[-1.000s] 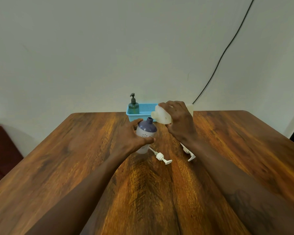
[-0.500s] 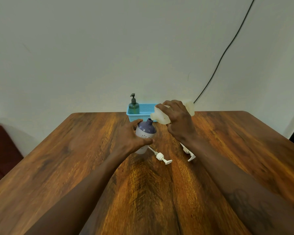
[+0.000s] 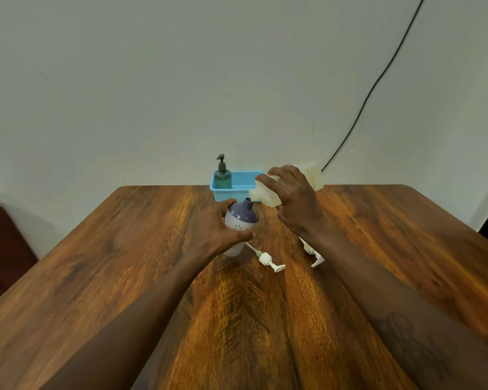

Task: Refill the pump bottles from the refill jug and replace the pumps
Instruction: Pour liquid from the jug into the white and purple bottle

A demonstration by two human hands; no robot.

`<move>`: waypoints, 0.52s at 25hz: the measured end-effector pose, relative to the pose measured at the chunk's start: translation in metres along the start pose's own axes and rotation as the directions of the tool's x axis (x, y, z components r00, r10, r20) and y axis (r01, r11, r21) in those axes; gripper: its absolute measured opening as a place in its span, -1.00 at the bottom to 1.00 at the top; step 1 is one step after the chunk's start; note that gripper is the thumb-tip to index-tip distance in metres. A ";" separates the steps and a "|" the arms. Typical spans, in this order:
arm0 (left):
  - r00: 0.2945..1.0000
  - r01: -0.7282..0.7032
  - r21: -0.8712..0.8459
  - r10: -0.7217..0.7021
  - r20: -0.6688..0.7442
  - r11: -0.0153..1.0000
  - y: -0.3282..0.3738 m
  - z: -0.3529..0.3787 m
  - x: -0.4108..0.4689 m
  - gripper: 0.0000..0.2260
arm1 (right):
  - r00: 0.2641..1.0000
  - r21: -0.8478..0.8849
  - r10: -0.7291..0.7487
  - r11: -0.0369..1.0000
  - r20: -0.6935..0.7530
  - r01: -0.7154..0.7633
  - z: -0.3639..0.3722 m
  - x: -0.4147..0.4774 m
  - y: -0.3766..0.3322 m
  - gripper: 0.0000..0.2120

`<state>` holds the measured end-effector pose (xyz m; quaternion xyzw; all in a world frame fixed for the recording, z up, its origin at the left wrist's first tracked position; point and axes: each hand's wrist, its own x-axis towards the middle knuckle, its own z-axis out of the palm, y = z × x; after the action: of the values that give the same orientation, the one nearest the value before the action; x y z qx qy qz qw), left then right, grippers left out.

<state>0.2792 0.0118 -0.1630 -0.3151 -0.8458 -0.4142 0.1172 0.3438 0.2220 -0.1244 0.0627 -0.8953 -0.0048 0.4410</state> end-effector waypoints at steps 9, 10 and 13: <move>1.000 -0.006 -0.001 0.006 -0.018 1.000 -0.008 0.000 -0.003 -0.27 | 1.000 0.018 -0.021 1.000 -0.016 0.021 0.002 0.002 0.001 -0.36; 1.000 -0.002 -0.002 0.002 -0.015 1.000 -0.008 0.000 -0.003 -0.27 | 1.000 0.020 -0.024 1.000 -0.014 0.024 0.002 0.002 0.001 -0.35; 1.000 -0.005 0.001 0.005 -0.007 1.000 -0.012 0.001 -0.004 -0.26 | 1.000 0.021 -0.030 0.999 -0.008 0.030 0.002 0.002 0.001 -0.34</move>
<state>0.2746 0.0057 -0.1727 -0.3156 -0.8447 -0.4148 0.1215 0.3410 0.2223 -0.1234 0.0806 -0.8925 -0.0017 0.4438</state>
